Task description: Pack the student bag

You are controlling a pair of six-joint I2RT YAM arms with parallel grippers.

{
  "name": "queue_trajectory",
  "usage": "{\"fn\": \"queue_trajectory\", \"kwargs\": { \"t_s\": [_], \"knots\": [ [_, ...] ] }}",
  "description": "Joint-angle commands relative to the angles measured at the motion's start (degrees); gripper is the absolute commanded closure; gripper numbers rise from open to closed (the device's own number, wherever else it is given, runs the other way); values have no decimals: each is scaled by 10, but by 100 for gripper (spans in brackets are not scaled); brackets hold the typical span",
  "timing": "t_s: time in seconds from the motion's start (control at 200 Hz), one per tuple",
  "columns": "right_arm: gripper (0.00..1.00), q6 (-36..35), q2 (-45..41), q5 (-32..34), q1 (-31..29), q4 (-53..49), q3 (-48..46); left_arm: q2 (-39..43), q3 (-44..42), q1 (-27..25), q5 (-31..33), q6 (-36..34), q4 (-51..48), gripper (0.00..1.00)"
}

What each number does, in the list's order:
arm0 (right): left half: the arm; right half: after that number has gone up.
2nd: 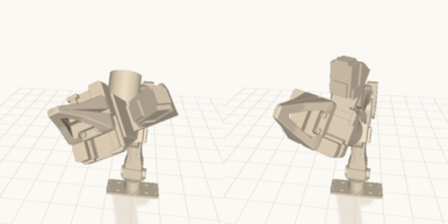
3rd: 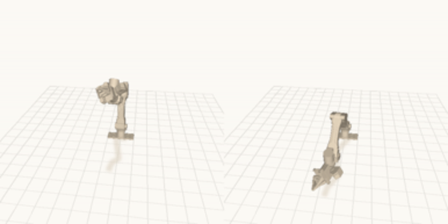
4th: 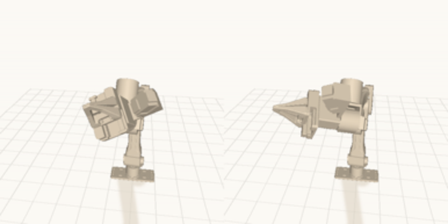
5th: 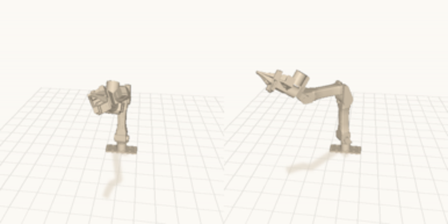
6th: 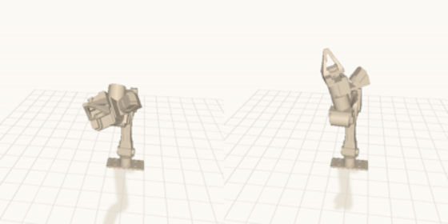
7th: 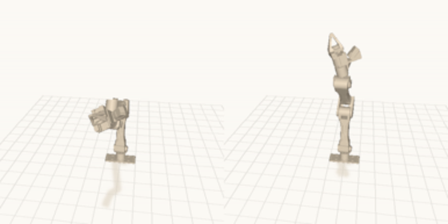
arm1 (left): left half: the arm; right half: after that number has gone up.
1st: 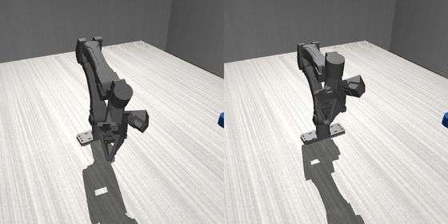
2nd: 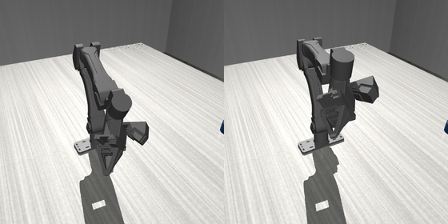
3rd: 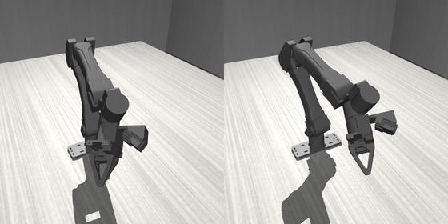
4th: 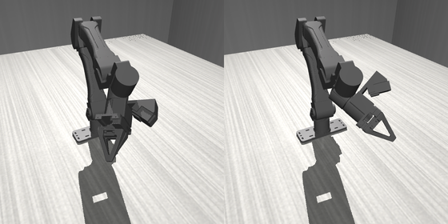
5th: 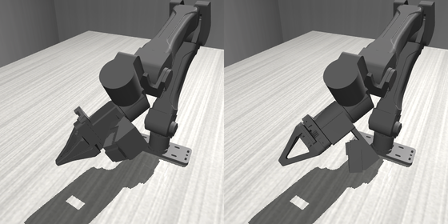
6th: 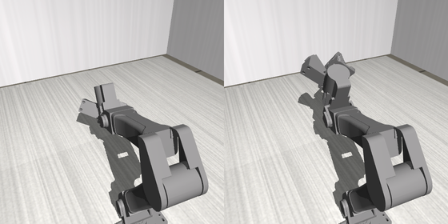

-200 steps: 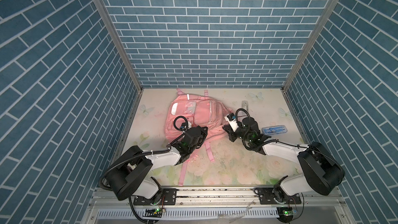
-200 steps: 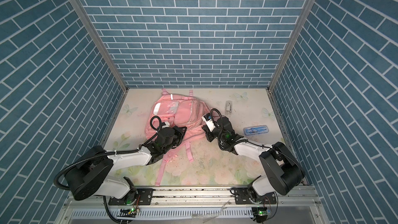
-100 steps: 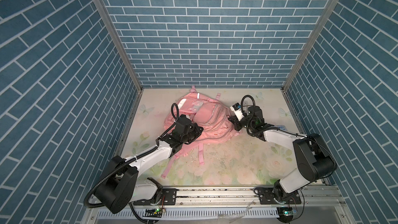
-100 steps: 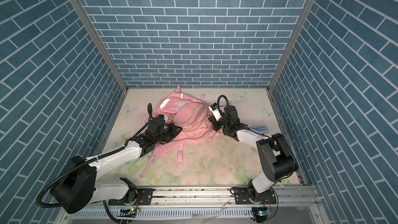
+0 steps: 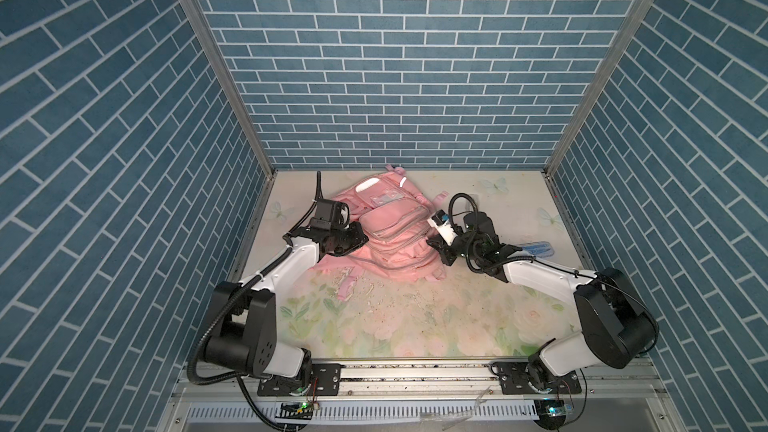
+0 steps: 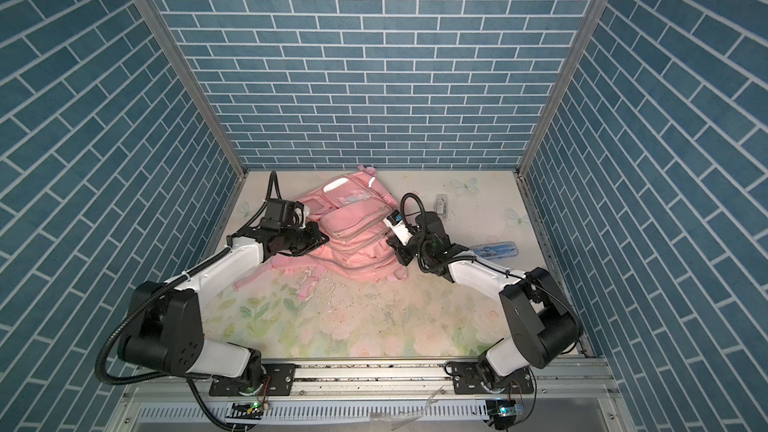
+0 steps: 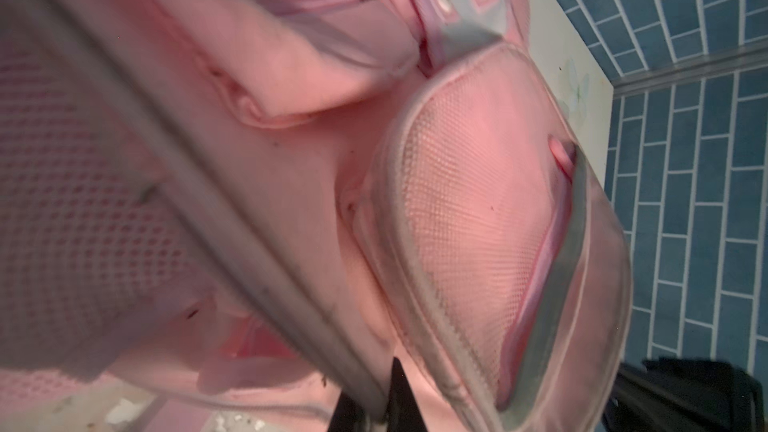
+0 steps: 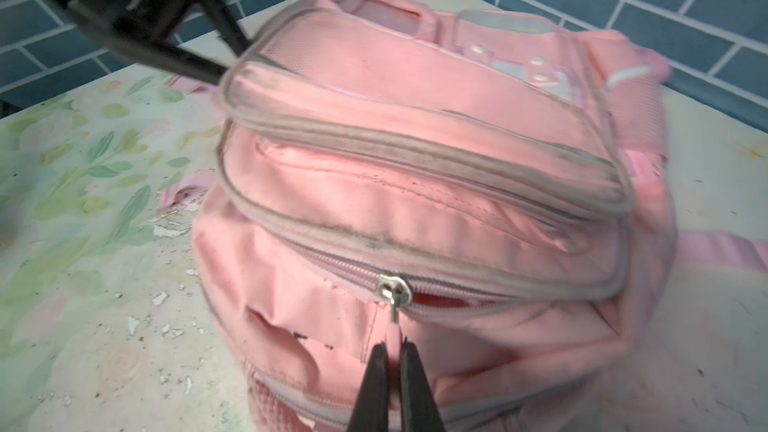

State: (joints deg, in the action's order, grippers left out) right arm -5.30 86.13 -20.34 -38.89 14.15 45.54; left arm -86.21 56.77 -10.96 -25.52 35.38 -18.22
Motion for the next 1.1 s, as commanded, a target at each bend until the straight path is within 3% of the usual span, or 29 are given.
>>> {"fn": "queue_trajectory", "kwargs": {
  "t_s": [0.0,0.145,0.235,0.415,0.555,0.695,0.83,1.095],
  "knots": [
    [100,33,0,16,-43,39,16,-23,44,35,27,-45,-7,63],
    [100,58,31,30,-63,59,41,20,7,35,27,59,37,51],
    [100,60,42,32,-72,64,45,104,-80,16,50,194,95,46],
    [100,50,48,32,-87,62,41,269,-224,-103,189,418,172,36],
    [100,42,48,26,-91,58,40,301,-273,-209,280,527,223,36],
    [100,37,43,19,-93,63,31,265,-288,-285,343,588,281,36],
    [100,33,34,19,-97,71,19,224,-280,-324,396,628,295,36],
    [100,19,28,29,-107,73,10,163,-230,-333,456,627,280,36]
  ]
}}
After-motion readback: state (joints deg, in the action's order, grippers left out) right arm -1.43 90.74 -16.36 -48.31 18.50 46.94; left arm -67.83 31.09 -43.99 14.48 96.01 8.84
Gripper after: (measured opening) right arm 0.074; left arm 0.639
